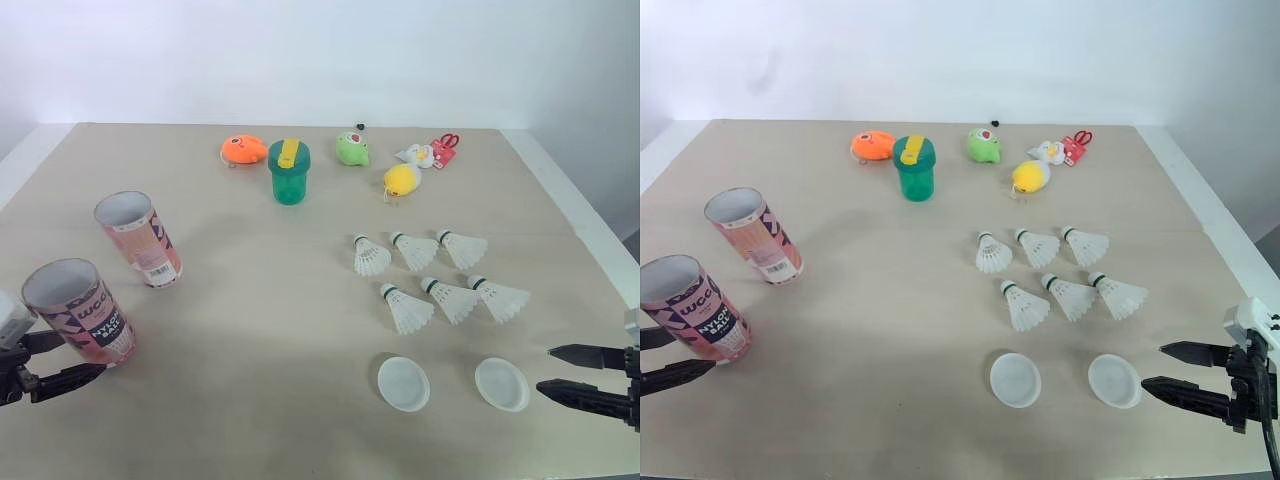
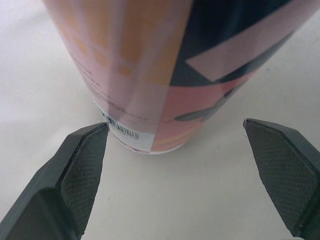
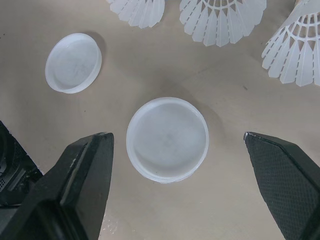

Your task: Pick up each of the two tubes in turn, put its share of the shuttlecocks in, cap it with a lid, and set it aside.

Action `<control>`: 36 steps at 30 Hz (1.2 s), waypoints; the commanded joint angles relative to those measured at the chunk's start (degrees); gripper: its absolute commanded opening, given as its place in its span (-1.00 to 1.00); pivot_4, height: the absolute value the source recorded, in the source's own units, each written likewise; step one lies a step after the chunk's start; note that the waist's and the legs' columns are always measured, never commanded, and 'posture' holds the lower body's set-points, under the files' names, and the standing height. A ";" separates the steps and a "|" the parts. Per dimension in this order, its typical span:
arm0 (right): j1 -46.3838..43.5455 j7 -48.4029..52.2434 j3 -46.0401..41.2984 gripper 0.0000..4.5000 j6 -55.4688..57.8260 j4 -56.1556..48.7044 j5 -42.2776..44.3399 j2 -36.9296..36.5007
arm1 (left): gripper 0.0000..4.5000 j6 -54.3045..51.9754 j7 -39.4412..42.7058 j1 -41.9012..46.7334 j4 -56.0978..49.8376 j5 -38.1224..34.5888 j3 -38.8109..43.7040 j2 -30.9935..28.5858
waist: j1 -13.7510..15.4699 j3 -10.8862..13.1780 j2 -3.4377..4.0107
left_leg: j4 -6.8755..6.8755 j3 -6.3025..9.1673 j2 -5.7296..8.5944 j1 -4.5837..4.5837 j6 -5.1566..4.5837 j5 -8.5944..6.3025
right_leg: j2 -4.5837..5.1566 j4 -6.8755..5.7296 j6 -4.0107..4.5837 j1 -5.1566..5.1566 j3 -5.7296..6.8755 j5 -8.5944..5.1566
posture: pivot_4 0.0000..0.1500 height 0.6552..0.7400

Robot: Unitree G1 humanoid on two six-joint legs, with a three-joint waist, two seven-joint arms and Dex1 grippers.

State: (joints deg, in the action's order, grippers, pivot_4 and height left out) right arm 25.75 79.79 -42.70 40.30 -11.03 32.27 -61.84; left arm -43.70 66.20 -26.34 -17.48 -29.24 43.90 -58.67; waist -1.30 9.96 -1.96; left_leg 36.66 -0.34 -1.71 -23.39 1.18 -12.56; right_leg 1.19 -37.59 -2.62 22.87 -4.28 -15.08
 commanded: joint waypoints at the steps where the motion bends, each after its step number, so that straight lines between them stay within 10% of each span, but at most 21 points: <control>1: -0.43 0.63 -0.56 0.98 -0.47 -0.03 0.11 -0.78 | 1.00 -1.20 -0.40 0.16 -1.03 -0.67 2.91 0.03 | 0.00 0.00 0.00 | 0.00 0.00 0.00 0.00 0.00 0.00 | 0.00 0.00 0.00 0.00 0.00 0.00 | 1.00 1.00; 26: -1.25 2.91 -2.09 0.98 0.23 -1.64 1.75 -1.82 | 1.00 -2.49 -1.28 -1.33 -1.13 -1.01 7.21 1.98 | -0.02 0.00 0.02 | 0.00 -0.02 0.00 0.01 0.00 0.00 | 0.00 -0.02 0.00 0.01 -0.02 -0.01 | 1.00 1.00; 36: -38.40 -11.13 18.78 0.98 7.91 -18.93 23.15 0.07 | 1.00 9.52 -7.64 -2.65 -4.48 -0.27 7.56 17.45 | -1.24 -0.13 -0.34 | 0.03 -0.27 -0.12 0.25 -0.04 0.08 | -0.15 -0.38 0.32 0.12 -0.30 -0.06 | 1.00 1.00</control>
State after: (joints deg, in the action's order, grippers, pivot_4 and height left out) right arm -7.90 72.02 -29.31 47.81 -27.35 51.82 -63.37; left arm -37.25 59.57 -28.84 -19.66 -29.65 52.33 -42.55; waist -2.54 9.83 -2.30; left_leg 36.69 -0.63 -1.91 -23.13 1.15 -12.47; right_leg 1.05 -37.97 -2.25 22.97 -4.59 -15.13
